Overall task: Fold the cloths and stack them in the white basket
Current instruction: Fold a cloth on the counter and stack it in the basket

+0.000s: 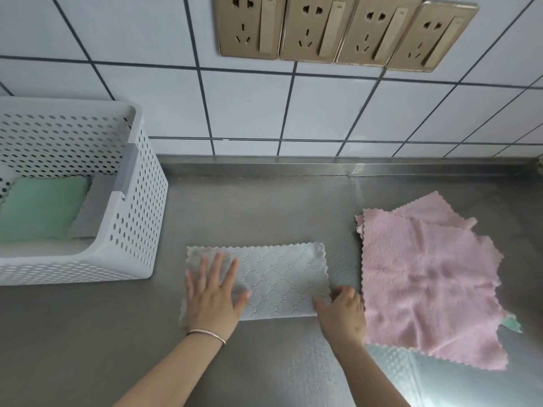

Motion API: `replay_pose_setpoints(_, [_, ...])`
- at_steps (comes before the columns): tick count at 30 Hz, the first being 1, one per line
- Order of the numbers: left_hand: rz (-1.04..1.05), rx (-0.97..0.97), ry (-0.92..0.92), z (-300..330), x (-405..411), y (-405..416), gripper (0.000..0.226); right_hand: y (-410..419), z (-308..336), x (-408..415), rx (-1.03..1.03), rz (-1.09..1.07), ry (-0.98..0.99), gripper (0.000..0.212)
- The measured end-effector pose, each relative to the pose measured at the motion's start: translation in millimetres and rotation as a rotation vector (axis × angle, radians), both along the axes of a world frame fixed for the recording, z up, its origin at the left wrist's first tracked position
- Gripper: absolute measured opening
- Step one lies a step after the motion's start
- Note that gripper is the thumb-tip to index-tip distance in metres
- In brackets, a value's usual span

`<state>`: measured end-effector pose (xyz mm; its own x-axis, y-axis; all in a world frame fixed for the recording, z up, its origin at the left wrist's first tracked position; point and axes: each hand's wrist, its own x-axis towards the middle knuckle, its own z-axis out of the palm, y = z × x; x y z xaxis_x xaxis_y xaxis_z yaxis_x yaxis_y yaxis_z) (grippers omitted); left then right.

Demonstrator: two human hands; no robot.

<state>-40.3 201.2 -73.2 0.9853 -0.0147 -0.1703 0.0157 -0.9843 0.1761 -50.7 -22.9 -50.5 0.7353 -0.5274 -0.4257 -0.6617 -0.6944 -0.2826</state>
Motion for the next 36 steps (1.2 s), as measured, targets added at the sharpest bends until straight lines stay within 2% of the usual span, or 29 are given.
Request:
replay_pose_setpoints(3, [-0.119, 0.053, 0.155, -9.7, -4.6, -7.2, 0.072, -0.3, 0.7, -0.5, -0.013, 0.003, 0.113, 0.049])
replay_pose_setpoints(7, [-0.123, 0.076, 0.256, -14.8, -4.9, -7.2, 0.071, -0.9, 4.7, 2.0, 0.055, 0.029, 0.181, 0.035])
replay_pose_setpoints(9, [-0.104, 0.045, 0.265, -4.3, -3.8, -9.7, 0.073, 2.5, 11.4, 0.7, 0.093, 0.001, 0.11, 0.03])
replay_pose_setpoints(11, [-0.127, 0.024, 0.256, 4.1, 1.1, -14.6, 0.078, 9.5, 20.1, -1.5, 0.116, -0.007, -0.029, 0.015])
replay_pose_setpoints(13, [-0.101, -0.117, 0.294, 23.3, 6.6, -22.5, 0.077, 21.3, 31.4, -3.1, 0.152, 0.029, -0.219, 0.004])
replay_pose_setpoints(16, [0.101, -0.606, 0.329, 53.4, 13.7, -33.9, 0.063, 42.2, 37.3, -3.3, 0.25, 0.149, -0.43, 0.017])
replay_pose_setpoints(18, [0.225, -0.88, 0.424, 68.4, 21.2, -38.3, 0.067, 56.9, 36.7, -4.8, 0.269, 0.232, -0.506, 0.018])
replay_pose_setpoints(19, [0.293, -0.973, 0.462, 72.7, 25.0, -38.4, 0.069, 65.0, 35.7, -5.5, 0.261, 0.286, -0.554, 0.016])
replay_pose_setpoints(20, [0.356, -1.013, 0.454, 75.5, 28.5, -37.2, 0.06, 73.4, 35.7, -6.0, 0.254, 0.351, -0.604, 0.016])
replay_pose_setpoints(22, [0.423, -0.98, 0.387, 78.2, 31.6, -32.7, 0.027, 91.0, 35.0, -7.2, 0.232, 0.499, -0.7, 0.025])
replay_pose_setpoints(26, [0.551, -0.966, 0.246, 73.4, 25.0, -14.6, 0.033, 112.7, 31.6, -11.0, 0.161, 0.742, -0.743, 0.034])
replay_pose_setpoints(30, [0.542, -0.963, 0.236, 67.0, 21.1, 7.8, 0.015, 110.6, 15.2, -16.3, 0.128, 0.874, -0.627, 0.078])
replay_pose_setpoints(36, [0.515, -0.702, 0.245, 49.0, 19.9, 35.8, 0.039, 111.5, 2.1, -14.0, -0.036, 0.952, -0.325, 0.11])
